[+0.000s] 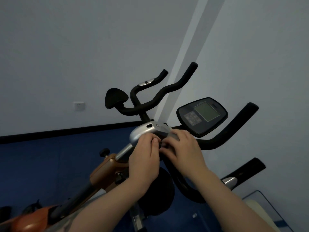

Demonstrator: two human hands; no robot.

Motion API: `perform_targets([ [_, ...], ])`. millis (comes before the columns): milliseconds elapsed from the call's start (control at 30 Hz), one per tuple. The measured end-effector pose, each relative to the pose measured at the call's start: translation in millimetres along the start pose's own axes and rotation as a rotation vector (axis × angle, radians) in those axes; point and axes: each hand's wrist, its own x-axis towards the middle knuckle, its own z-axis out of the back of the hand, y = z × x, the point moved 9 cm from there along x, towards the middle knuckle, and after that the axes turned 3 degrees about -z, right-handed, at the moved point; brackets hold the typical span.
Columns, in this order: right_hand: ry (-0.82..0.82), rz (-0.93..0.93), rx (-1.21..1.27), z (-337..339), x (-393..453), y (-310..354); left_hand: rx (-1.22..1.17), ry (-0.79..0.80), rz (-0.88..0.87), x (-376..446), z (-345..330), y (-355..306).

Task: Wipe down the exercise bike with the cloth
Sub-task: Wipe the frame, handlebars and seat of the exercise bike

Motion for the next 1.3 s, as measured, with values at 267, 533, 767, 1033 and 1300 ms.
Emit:
perform_targets([
  [267, -0.149, 0.112, 0.056, 9.5, -15.5, 5.4, -0.003, 0.005, -0.006, -0.2, 0.5, -3.3],
  [533, 0.036, -0.072, 0.294, 4.0, 8.2, -3.5, 0.204, 0.105, 0.009, 1.8, -8.3, 4.8],
  [767, 0.496, 0.026, 0.266, -20.9, 33.6, 2.8, 0.413, 0.199, 0.052, -20.8, -1.8, 22.0],
  [1033, 0.544, 0.186, 0.183, -21.9, 32.0, 24.9, 0.451, 0.234, 0.043, -19.6, -2.5, 25.8],
  [1300, 0.505, 0.179, 0.154, -22.5, 32.9, 28.9, 0.427, 0.246, 0.032, -20.6, -0.3, 26.9],
])
